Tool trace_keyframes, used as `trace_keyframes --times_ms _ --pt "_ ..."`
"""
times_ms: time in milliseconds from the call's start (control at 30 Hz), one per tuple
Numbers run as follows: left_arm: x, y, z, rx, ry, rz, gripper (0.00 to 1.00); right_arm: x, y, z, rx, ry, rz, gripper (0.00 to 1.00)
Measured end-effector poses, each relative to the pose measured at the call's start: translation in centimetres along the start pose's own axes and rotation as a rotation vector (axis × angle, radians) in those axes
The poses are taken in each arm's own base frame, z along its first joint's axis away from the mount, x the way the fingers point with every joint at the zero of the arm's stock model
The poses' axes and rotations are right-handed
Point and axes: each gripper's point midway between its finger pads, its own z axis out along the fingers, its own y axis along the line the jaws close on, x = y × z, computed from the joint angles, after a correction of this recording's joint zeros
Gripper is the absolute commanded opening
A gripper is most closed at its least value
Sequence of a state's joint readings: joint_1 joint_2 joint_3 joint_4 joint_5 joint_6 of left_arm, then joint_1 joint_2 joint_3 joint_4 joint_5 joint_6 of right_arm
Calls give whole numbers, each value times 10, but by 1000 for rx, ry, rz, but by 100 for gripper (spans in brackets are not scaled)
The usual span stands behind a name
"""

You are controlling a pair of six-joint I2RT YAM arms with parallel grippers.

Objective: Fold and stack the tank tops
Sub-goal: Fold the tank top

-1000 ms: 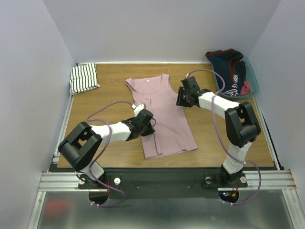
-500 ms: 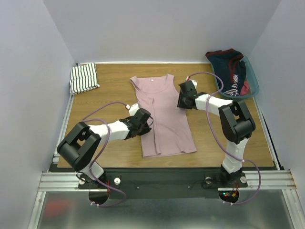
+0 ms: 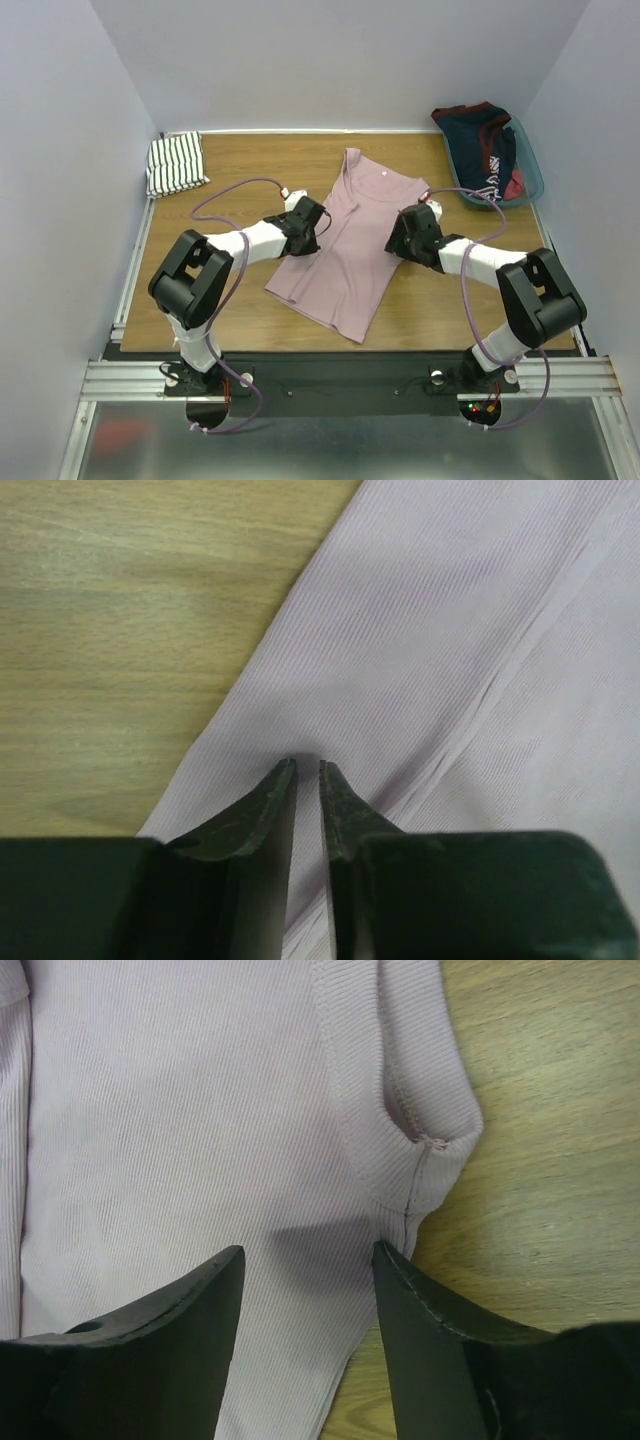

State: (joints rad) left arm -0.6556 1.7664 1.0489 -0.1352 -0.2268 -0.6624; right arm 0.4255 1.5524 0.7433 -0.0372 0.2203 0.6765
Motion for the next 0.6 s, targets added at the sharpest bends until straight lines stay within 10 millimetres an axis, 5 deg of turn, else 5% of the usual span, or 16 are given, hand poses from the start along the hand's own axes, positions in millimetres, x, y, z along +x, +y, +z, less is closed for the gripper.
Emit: trace_keyframes --times_ms 167,367,467,600 --pt "-2 -1 -23 17 -13 61 41 -2 4 0 -18 8 6 63" --pt "-10 -45 -101 207 -126 117 37 -9 -1 -8 -16 5 23 57" --pt "14 -76 -129 308 -124 179 36 -24 -1 -22 -22 -40 39 56" --pt "76 -101 -138 364 -30 285 36 -39 -6 -30 -18 -82 56 50"
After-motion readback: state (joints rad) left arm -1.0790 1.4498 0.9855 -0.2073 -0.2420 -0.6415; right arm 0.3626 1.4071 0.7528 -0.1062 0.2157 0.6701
